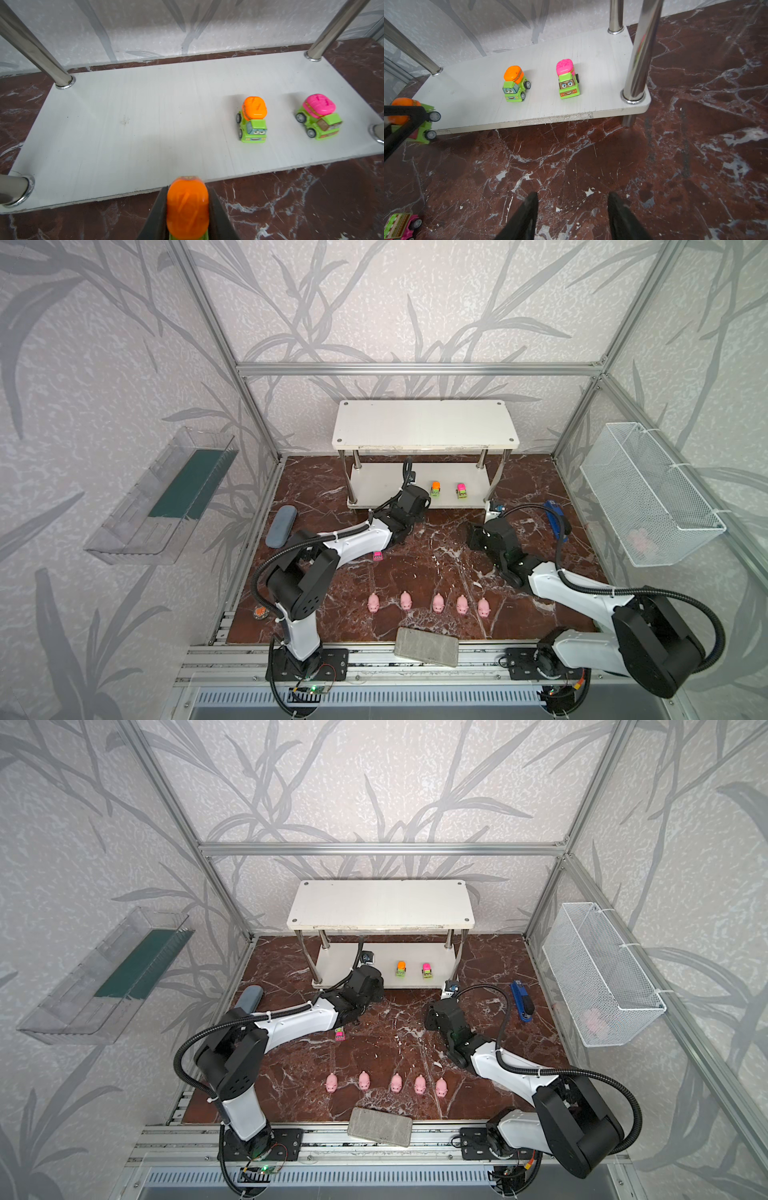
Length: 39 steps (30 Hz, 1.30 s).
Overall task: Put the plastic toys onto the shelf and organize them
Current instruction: 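Lift the orange-topped truck and carry it onto the lower shelf with the left gripper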
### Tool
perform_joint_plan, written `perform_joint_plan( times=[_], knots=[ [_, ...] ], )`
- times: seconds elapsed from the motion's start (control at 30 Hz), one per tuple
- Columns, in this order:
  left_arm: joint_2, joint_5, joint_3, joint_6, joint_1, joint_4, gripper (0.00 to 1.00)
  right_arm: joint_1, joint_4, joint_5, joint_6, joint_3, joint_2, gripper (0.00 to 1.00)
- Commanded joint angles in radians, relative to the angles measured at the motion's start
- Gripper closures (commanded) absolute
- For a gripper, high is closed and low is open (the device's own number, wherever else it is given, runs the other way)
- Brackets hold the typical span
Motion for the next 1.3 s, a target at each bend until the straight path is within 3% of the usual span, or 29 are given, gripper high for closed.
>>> perform_joint_plan(
  times=[0.0, 0.6, 1.27],
  knots=[
    [0.027, -0.008, 0.033, 0.003, 0.023, 0.080, 0.75, -0.012, -0.004, 0.005, -0.006, -0.012, -0.024, 0.45],
    [0.165, 0.047, 0.156, 0.011, 0.074, 0.141, 0.75, -0.025, 0.000, -0.007, -0.002, -0.014, -0.004, 0.45],
    [0.220, 0.075, 0.165, 0.008, 0.102, 0.160, 0.73, -0.030, 0.017, -0.011, 0.000, -0.010, 0.034, 0.45]
  ],
)
